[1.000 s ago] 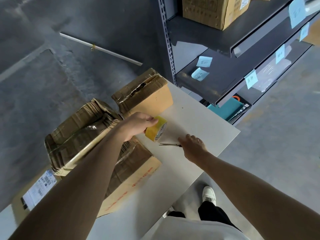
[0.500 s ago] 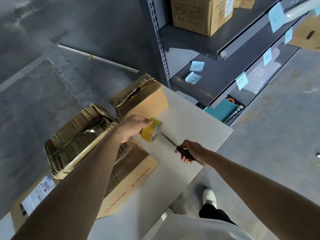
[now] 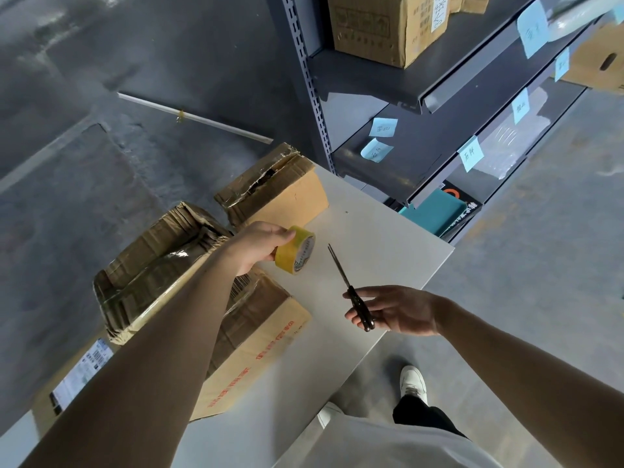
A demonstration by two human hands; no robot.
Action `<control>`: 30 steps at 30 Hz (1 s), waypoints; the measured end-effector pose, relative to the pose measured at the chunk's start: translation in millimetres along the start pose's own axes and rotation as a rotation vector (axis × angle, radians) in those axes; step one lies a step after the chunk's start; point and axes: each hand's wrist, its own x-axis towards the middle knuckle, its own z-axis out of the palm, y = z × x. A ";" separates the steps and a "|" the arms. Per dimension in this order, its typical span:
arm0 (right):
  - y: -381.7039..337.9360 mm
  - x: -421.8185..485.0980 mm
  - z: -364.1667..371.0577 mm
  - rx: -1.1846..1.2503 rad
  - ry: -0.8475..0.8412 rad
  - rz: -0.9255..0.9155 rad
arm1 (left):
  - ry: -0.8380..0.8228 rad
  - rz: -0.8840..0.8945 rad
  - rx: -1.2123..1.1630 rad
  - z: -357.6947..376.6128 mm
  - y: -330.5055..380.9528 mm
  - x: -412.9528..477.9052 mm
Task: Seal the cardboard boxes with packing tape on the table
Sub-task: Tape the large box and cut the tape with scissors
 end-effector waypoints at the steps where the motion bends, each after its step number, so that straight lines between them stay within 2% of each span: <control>1: 0.7 0.4 0.7 -0.029 0.001 -0.003 | -0.001 0.002 0.003 0.3 0.2 -0.1; 8: 1.5 -1.5 14.4 -0.169 0.023 0.002 | -0.011 0.003 0.006 -1.0 0.4 0.5; 18: -0.1 -3.0 19.8 -0.229 0.010 0.038 | -0.005 0.007 0.025 0.9 5.7 -2.0; 24: -4.1 6.5 33.7 -0.285 -0.036 0.014 | -0.001 0.027 0.054 3.1 11.4 -4.1; 30: -12.7 17.4 49.4 -0.347 0.011 -0.022 | -0.008 0.043 0.115 0.9 11.1 2.5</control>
